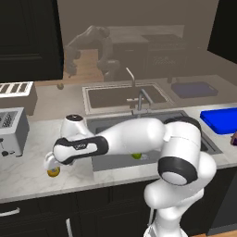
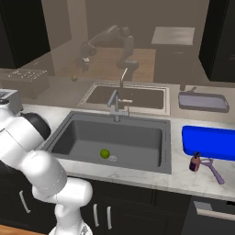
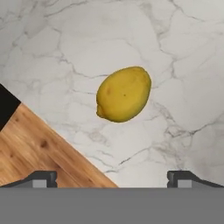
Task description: Pick up all produce items and place them in the sink. Turn on the sink faucet to wash them. Then turn the sink off and put them in the tray.
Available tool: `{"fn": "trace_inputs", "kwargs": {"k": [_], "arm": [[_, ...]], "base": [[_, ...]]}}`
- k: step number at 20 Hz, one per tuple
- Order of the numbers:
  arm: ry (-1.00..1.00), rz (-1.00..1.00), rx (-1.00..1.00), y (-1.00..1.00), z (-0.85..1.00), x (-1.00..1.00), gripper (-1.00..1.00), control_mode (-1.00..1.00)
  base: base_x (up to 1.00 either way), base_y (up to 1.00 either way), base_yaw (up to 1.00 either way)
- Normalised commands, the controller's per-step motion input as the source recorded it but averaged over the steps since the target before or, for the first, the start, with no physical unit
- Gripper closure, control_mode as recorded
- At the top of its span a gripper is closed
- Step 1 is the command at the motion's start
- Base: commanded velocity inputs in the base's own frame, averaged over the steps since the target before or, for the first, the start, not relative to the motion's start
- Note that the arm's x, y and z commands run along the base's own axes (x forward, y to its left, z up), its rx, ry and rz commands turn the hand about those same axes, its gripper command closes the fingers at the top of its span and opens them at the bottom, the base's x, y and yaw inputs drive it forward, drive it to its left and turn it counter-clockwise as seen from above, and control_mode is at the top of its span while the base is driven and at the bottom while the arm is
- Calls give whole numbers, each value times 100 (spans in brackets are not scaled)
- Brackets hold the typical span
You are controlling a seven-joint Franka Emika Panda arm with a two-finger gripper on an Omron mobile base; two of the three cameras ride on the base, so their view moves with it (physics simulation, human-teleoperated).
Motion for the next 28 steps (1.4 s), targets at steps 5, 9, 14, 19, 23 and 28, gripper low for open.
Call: {"fn": "trace_inputs", "kwargs": {"k": [5,9,14,19,23,28], "arm": [[0,-15,0,21,-8,2,-100,-100],[0,-19,0,17,-10,5,-100,-100],[0,-21,0,9,-12,11,-100,-100],[0,-19,0,2,-5,3,-100,-100],[0,-17,0,6,-4,2,-100,-100],[0,-13,0,11,-5,8,-100,-100]], "base": [[0,0,0],[0,0,0],[0,0,0],[0,0,0],[0,0,0],[0,0,0]]}}
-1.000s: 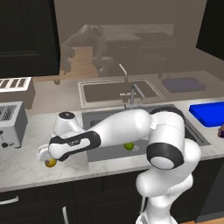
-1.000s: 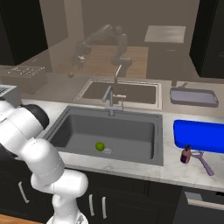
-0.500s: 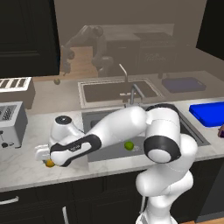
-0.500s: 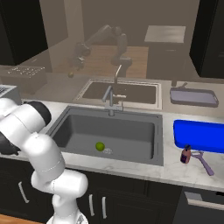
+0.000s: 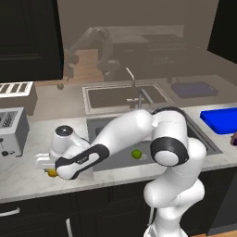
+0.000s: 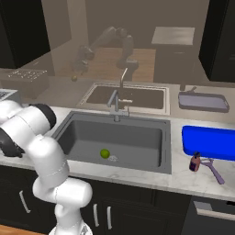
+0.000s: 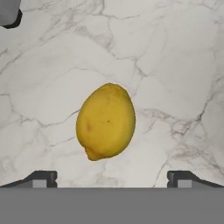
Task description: Pick up all produce items and place them in the sink. Turn on the sink faucet to wash them. Then turn the sink off and put them in the tray.
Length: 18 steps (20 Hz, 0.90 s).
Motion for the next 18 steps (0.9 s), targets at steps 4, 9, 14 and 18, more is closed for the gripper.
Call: {"fn": "trace_inputs", "kwargs": {"k": [4,9,14,18], "arm": [[0,-12,0,9,-11,20,-100,-100],[1,-10,0,10,-13,21,-100,-100],[3,-9,0,10,-14,15,-100,-100],[6,-7,0,19,-18,11,-100,-100]], "base": [[0,0,0],[0,0,0],[0,0,0],[0,0,0]]}}
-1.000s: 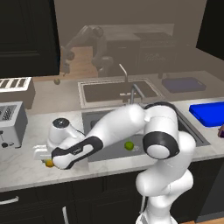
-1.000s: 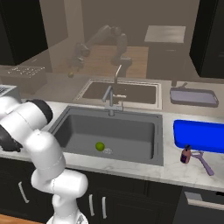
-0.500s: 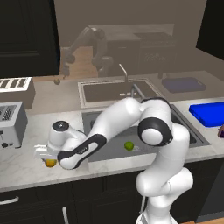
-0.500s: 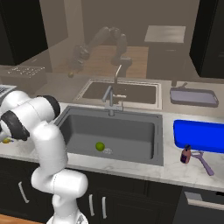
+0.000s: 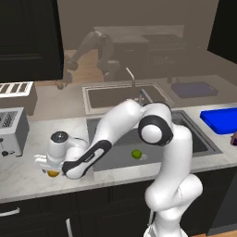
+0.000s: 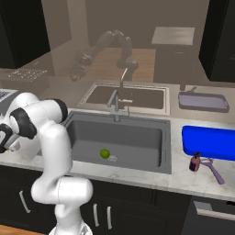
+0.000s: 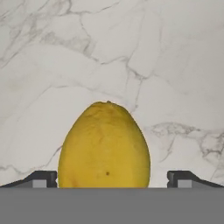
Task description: Pick up all produce items and place them in the sink. Turn on the sink faucet to wash them. Then turn the sink off and put them in the tray.
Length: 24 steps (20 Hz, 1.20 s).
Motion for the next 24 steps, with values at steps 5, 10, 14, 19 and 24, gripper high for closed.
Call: {"fn": "trace_inputs", "kwargs": {"k": [5,10,14,19,24], "arm": [[9,-7,0,30,-21,13,100,-100],[3,-7,0,9,-4,11,100,-100],[0,-6,0,-1,6,0,100,-100],[0,-6,0,-18,52,-13,100,-100],[0,-1,0,-49,73,-29,100,-100]], "base": [[0,0,0],[0,0,0],[0,0,0],[0,0,0],[0,0,0]]}}
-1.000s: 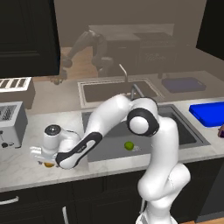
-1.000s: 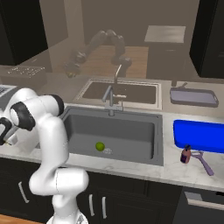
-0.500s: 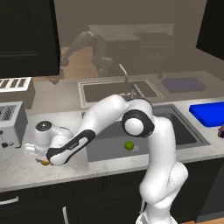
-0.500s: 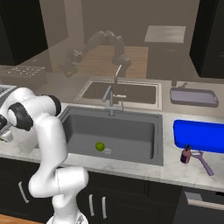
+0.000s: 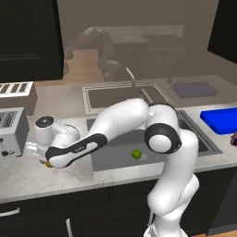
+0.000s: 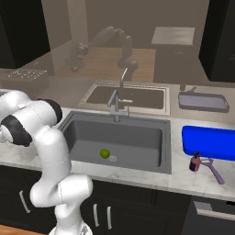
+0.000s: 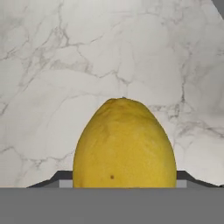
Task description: Pick up all produce items and place them in the sink. Turn on the sink faucet to wash them. Then turn the sink off and put them in the tray.
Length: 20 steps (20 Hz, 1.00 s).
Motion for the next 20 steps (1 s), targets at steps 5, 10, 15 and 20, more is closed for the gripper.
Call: {"fn": "trace_inputs", "kwargs": {"k": [5,10,15,20], "arm": [[6,0,0,-80,67,-10,100,-100],[15,0,0,-88,52,0,100,-100],[15,0,0,-88,14,0,100,-100],[15,0,0,-83,1,0,100,-100]], "base": [[0,0,0],[0,0,0],[0,0,0],[0,0,0]]}}
